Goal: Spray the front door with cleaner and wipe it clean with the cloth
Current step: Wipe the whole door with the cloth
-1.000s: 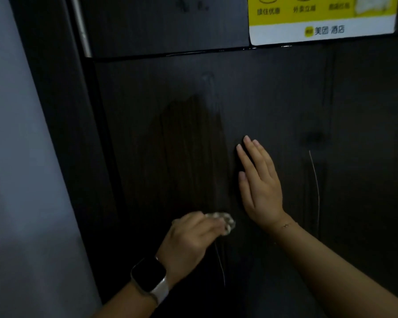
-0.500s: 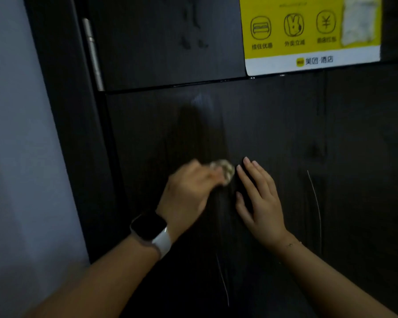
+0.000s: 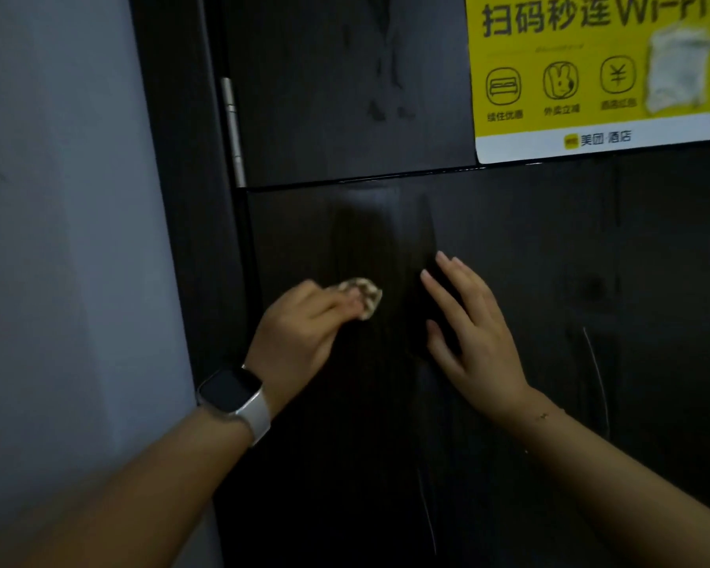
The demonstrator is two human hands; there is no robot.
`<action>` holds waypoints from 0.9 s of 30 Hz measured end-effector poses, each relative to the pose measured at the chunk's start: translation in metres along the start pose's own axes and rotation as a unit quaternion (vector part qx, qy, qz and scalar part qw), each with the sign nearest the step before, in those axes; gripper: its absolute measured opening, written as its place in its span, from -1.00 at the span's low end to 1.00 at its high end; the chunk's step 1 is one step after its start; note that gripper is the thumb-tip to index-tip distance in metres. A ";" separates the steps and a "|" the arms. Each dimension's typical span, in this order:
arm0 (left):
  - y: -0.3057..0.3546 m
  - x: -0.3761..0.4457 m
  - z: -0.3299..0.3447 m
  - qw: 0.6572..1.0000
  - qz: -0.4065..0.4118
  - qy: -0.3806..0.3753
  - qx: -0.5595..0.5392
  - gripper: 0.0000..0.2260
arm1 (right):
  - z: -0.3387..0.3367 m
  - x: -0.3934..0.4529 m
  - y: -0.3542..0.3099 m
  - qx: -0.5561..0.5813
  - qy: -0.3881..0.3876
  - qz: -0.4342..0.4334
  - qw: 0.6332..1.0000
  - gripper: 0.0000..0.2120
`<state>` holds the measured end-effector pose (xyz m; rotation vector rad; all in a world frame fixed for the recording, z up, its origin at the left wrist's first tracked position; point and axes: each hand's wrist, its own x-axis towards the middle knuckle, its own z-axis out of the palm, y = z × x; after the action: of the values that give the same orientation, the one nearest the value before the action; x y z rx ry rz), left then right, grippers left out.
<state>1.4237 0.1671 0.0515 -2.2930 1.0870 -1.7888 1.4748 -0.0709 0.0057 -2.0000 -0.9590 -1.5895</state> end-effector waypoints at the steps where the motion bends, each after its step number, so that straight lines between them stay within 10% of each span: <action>1: -0.003 -0.008 -0.005 1.000 0.001 -0.012 0.001 -0.78 | 0.002 0.004 -0.003 0.003 -0.002 -0.007 1.000 -0.49; 9: -0.059 0.066 -0.047 0.990 -0.071 0.050 0.107 -0.87 | 0.026 0.011 -0.009 -0.066 -0.010 -0.026 0.997 -0.51; 19: 0.008 -0.082 -0.003 0.995 -0.083 0.036 0.041 -0.75 | 0.026 0.010 -0.010 -0.063 0.000 -0.036 0.997 -0.53; 27: -0.051 0.045 -0.042 0.980 -0.148 0.109 0.071 -0.82 | 0.025 0.010 -0.011 -0.055 0.009 -0.038 0.998 -0.54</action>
<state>1.4167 0.1966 0.1253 -2.3147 0.6357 -2.1874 1.4848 -0.0430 0.0078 -2.0410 -0.9709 -1.7314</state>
